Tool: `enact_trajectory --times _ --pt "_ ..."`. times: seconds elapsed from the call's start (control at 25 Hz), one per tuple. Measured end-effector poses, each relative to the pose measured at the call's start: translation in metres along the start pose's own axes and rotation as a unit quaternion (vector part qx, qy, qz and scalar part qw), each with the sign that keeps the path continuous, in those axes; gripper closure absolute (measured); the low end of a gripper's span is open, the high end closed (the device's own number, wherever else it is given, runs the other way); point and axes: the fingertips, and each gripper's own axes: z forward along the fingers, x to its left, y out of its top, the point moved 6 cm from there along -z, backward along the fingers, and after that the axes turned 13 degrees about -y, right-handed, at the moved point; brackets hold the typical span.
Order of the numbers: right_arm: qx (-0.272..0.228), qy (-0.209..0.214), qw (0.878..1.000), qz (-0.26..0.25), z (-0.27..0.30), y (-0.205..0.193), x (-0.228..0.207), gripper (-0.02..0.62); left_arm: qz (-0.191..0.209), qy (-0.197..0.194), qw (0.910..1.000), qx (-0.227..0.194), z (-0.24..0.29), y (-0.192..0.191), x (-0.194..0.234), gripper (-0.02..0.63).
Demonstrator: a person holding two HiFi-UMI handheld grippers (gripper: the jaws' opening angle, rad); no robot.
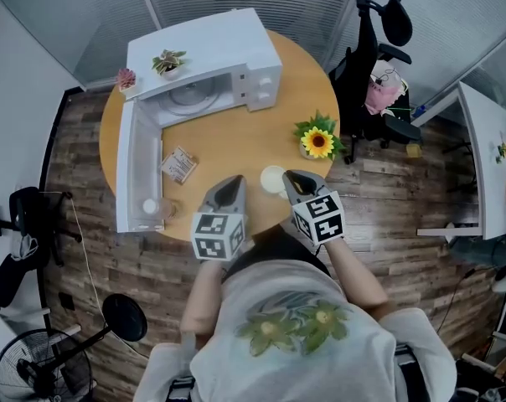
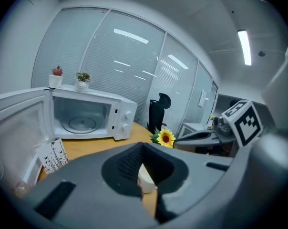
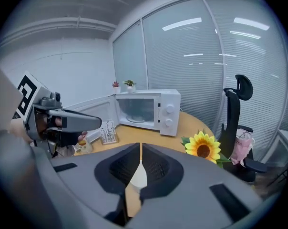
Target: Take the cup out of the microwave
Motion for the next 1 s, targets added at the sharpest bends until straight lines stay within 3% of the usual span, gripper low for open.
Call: enact_trajectory --times 0.2,0.52,1.0 --pt "-0.033 0.014 0.999 0.027 -0.014 0.021 0.006 0.580 0.014 -0.004 0.9999 -0.007 -0.002 0.011 -0.007 0.603" --pt "-0.061 0.012 0.998 0.003 -0.025 0.041 0.012 0.580 0.019 -0.006 0.9997 -0.011 -0.002 0.016 -0.009 0.603" --pt "-0.056 0.014 0.998 -0.005 -0.017 0.042 0.011 0.580 0.018 -0.007 0.9997 -0.013 0.002 0.020 -0.005 0.603"
